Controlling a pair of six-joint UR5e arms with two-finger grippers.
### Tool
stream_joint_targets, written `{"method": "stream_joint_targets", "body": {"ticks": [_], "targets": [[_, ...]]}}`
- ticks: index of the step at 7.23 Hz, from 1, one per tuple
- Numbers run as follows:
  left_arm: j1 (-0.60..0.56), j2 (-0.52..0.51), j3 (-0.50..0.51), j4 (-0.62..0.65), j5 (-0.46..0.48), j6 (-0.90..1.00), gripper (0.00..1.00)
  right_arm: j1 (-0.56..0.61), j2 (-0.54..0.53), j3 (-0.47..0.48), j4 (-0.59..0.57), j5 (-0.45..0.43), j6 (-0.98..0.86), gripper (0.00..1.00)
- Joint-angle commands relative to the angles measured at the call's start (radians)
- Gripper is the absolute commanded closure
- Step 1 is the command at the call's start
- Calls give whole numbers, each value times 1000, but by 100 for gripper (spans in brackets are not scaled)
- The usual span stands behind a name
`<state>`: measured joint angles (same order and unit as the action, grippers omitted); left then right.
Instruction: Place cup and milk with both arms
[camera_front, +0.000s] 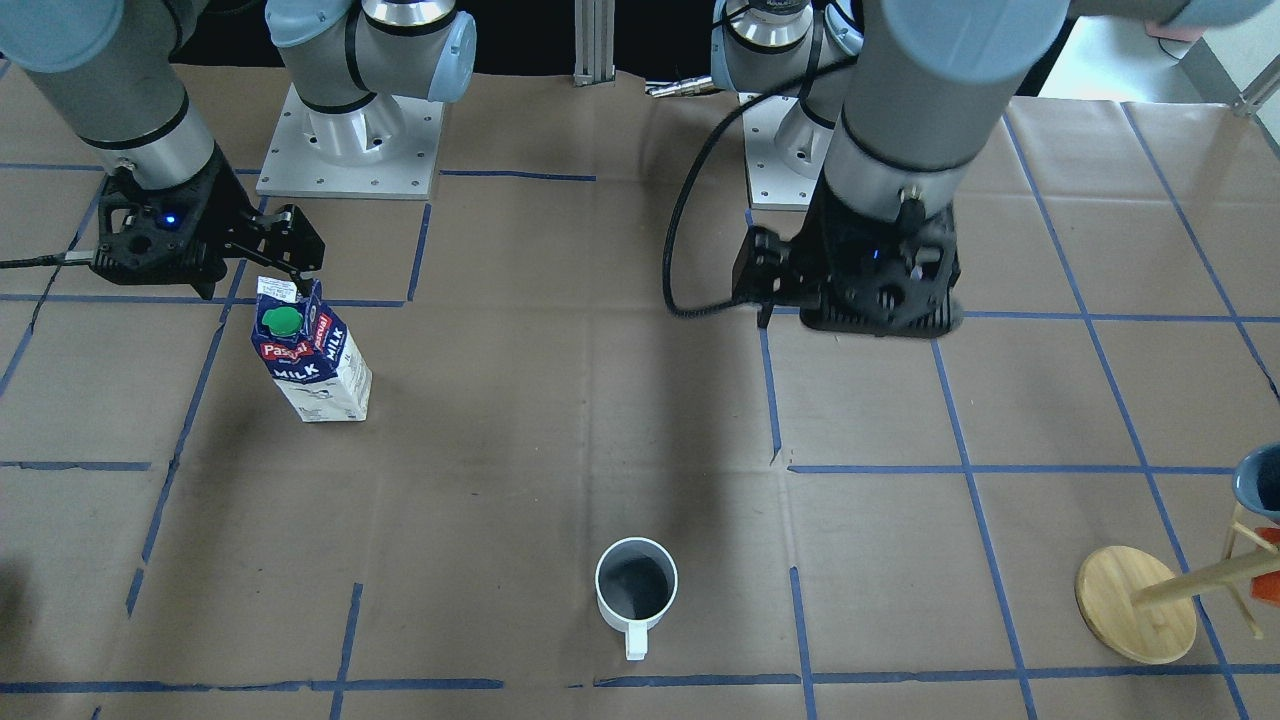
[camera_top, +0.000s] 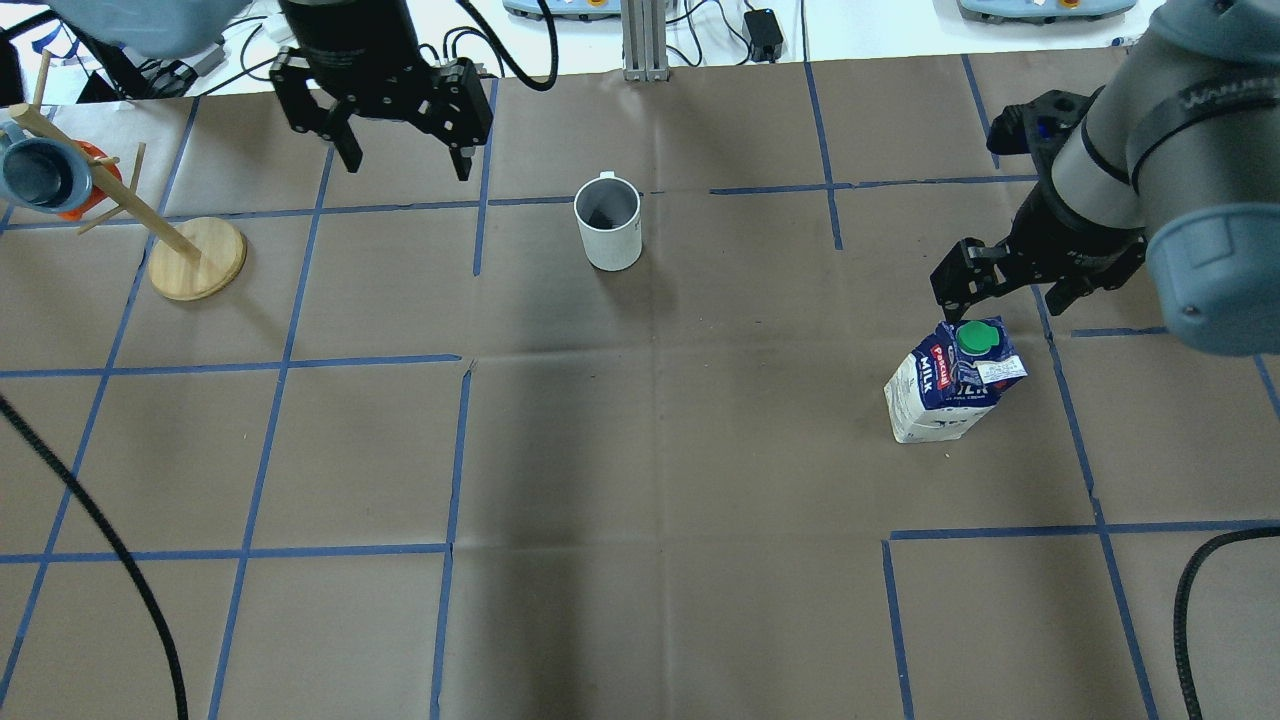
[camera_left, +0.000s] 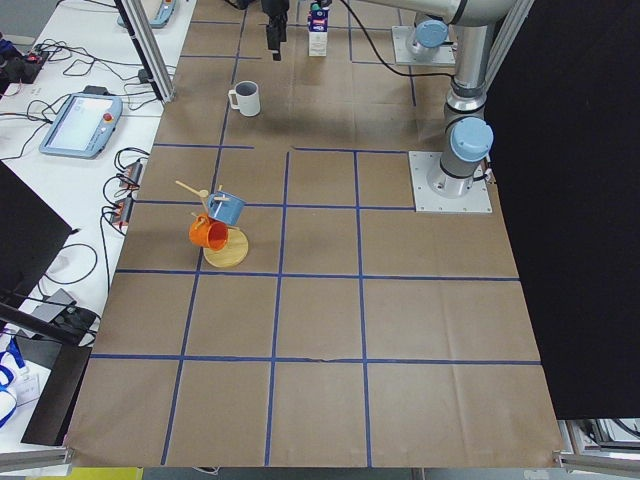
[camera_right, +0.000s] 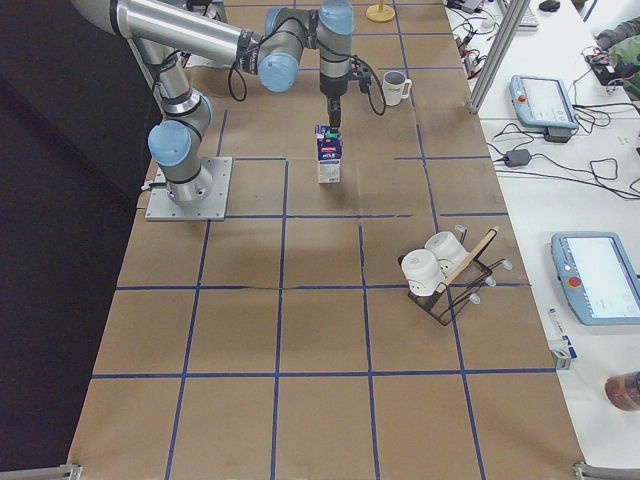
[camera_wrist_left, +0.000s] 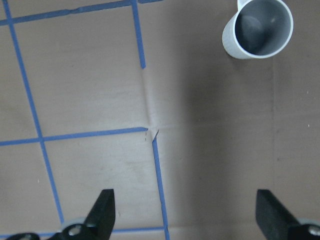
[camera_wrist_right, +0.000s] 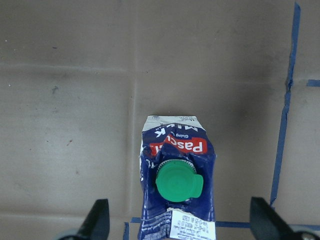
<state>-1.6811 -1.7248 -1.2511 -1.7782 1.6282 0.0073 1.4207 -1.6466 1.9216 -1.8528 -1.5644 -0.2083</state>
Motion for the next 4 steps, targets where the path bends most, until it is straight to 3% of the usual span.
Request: {"method": "stream_joint_targets", "body": {"ticks": [1,3,4], "targets": [[6,132,-1,-87,-2,16,0,4,10,94,-115,0,-6,0],[6,184,-25,-130,-2,51,0,3,16,216,-294,-2,-3,0],[9,204,-53,-153,-11,45,0,0,19,221,-304,-3,-5,0]]}}
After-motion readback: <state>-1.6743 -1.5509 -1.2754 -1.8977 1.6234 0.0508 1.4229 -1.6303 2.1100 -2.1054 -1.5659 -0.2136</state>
